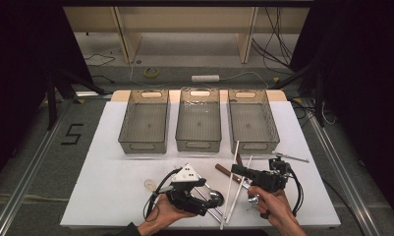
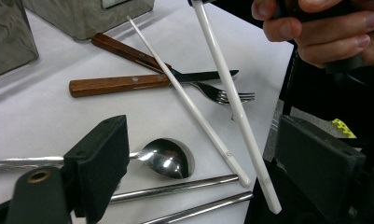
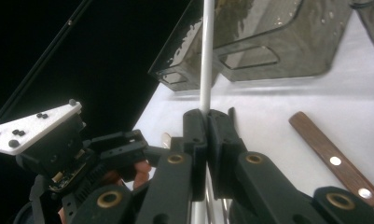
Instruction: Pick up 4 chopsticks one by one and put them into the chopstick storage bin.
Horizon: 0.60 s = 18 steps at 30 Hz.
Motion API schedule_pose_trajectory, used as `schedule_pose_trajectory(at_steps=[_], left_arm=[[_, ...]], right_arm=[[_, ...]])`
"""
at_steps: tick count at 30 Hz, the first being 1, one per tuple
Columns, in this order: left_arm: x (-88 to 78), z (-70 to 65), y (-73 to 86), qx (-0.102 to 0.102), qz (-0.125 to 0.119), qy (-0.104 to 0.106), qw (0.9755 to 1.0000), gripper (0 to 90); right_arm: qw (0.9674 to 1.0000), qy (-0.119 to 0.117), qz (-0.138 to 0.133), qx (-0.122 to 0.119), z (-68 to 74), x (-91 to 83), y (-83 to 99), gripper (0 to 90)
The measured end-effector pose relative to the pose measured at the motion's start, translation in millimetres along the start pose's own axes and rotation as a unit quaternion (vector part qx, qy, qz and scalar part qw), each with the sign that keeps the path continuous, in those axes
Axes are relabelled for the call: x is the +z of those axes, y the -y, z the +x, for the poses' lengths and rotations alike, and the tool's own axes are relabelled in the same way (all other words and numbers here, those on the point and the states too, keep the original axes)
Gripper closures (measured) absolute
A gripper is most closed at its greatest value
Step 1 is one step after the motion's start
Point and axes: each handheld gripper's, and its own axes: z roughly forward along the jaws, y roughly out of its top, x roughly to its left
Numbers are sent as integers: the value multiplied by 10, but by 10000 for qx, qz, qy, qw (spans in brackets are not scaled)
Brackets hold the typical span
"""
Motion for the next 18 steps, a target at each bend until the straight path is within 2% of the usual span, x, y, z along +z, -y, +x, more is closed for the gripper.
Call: schedule_pose_trajectory(at_steps=[5, 10, 16, 17, 18], left_arm=[[-9, -10, -13, -21, -7, -23, 10000, 192], [-20, -9, -30, -192, -10, -19, 9998, 240], [-22, 19, -24, -302, 36, -41, 9995, 376], [-17, 23, -22, -343, 46, -35, 9994, 376], [-14, 26, -20, -376, 68, -17, 9993, 443]], right_arm=[[9999, -81, -7, -81, 104, 132, -50, 877], [9998, -149, -37, -112, 181, 261, -87, 877], [9998, -177, 1, -124, 229, 356, -78, 876], [9998, -184, 2, -117, 233, 368, -77, 877], [9998, -185, 3, -120, 242, 389, -74, 876]])
